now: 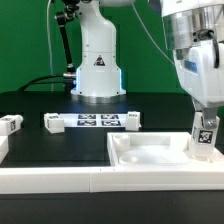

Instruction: Assemble square table

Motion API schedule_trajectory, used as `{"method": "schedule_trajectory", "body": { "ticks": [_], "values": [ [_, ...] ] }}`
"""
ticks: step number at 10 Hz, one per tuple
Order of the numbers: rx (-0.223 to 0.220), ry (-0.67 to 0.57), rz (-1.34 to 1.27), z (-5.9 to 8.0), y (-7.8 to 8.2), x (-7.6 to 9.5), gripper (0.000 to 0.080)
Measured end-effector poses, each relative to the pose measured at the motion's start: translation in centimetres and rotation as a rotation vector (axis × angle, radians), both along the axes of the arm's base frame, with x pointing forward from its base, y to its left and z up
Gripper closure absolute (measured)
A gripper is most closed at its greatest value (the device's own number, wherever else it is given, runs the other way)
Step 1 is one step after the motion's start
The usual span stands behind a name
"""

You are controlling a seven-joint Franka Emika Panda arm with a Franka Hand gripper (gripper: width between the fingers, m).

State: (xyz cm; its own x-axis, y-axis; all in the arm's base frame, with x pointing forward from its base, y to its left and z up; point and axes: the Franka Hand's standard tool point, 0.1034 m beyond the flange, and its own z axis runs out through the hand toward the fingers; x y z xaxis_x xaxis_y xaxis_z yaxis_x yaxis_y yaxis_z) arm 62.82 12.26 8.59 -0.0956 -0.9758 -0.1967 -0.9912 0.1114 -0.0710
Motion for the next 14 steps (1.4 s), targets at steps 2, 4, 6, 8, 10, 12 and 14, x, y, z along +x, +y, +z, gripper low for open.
{"method": "schedule_trajectory", "body": {
  "ticks": [2,4,6,8,10,12,14],
  "values": [
    [-0.006,-0.013,0.068,-0.01,-0.10,0.01,0.0182],
    [-0.027,-0.051,0.268,-0.05,-0.44,0.05,0.0156],
    [-0.039,-0.074,0.392,-0.07,-0.43,0.04,0.0151],
    [-0.050,-0.097,0.513,-0.08,-0.44,0.04,0.0150],
    [-0.065,-0.126,0.678,-0.10,-0.45,0.01,0.0150],
    [-0.088,-0.135,0.906,-0.03,-0.47,-0.17,0.0150],
    [-0.105,-0.161,1.078,-0.15,-0.54,-0.28,0.0150]
  ]
}}
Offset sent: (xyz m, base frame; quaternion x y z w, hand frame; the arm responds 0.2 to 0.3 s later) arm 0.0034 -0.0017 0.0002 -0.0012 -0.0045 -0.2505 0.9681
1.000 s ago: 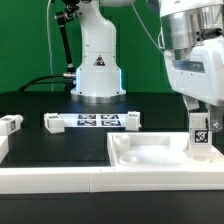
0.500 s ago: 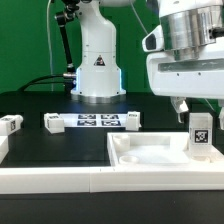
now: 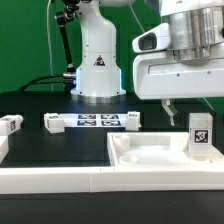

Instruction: Assemble square table

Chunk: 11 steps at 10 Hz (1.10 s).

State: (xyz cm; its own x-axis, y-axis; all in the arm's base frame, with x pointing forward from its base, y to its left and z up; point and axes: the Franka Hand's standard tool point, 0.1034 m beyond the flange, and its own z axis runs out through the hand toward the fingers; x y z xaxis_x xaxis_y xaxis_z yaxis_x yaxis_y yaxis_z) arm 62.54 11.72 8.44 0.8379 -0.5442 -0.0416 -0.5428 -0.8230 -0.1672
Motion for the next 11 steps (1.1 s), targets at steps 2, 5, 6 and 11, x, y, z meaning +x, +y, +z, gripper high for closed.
{"method": "schedule_trajectory", "body": {
  "ticks": [2,5,6,11],
  "values": [
    [-0.035,-0.017,0.136,0.01,0.18,-0.06,0.0150],
    [-0.090,-0.054,0.442,0.04,-0.11,0.03,0.0150],
    [-0.102,-0.061,0.501,0.08,-0.16,0.10,0.0159],
    [-0.099,-0.056,0.462,0.02,-0.19,0.09,0.0509]
  ]
}}
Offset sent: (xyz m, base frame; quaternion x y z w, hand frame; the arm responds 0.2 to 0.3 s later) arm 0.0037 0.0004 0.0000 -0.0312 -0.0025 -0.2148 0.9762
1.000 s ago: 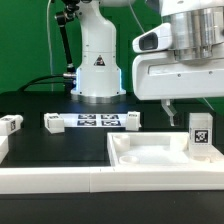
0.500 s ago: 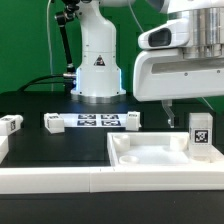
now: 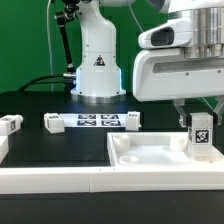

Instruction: Assemble square table

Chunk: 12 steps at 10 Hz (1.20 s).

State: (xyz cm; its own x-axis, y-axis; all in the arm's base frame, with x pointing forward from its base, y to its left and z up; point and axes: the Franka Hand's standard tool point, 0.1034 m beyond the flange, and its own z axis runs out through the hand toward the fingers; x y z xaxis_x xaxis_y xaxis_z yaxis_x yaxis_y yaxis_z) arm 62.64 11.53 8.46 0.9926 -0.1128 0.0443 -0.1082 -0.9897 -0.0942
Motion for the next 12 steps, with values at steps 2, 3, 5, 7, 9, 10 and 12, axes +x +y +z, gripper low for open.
{"method": "schedule_trajectory", "body": {
  "ticks": [2,3,5,7,9,10,12],
  "values": [
    [0.005,0.004,-0.046,-0.01,0.02,-0.01,0.0509],
    [0.010,0.013,-0.147,-0.01,0.01,-0.01,0.0509],
    [0.019,0.024,-0.311,-0.05,0.01,-0.02,0.0509],
    [0.031,0.029,-0.505,-0.10,0.00,-0.04,0.0509],
    [0.055,0.031,-0.712,-0.12,0.00,-0.17,0.0509],
    [0.059,0.037,-0.792,-0.12,0.10,-0.20,0.0509],
    [0.071,0.055,-0.972,-0.15,0.40,-0.31,0.0509]
  ]
}}
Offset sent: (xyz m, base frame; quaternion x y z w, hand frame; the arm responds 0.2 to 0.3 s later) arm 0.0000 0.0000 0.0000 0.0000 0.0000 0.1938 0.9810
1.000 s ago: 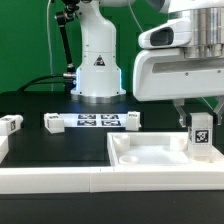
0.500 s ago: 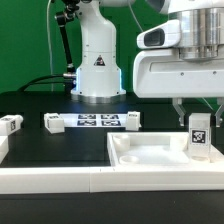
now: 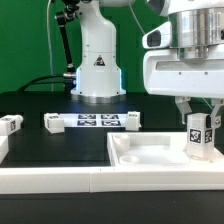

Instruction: Assemble square table

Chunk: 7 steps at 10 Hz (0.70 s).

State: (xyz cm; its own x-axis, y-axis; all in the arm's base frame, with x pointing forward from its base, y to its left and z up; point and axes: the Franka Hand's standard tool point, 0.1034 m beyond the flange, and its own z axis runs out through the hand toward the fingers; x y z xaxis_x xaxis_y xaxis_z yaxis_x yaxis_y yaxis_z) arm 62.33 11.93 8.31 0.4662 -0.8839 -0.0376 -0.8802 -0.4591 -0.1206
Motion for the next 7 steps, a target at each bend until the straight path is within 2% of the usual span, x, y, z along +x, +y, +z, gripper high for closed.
{"method": "schedule_trajectory", "body": {
  "ticks": [4,7],
  "values": [
    [0.051,0.030,-0.340,-0.02,0.78,-0.06,0.0509],
    [0.083,0.044,-0.455,0.00,0.83,0.00,0.0502]
  ]
}}
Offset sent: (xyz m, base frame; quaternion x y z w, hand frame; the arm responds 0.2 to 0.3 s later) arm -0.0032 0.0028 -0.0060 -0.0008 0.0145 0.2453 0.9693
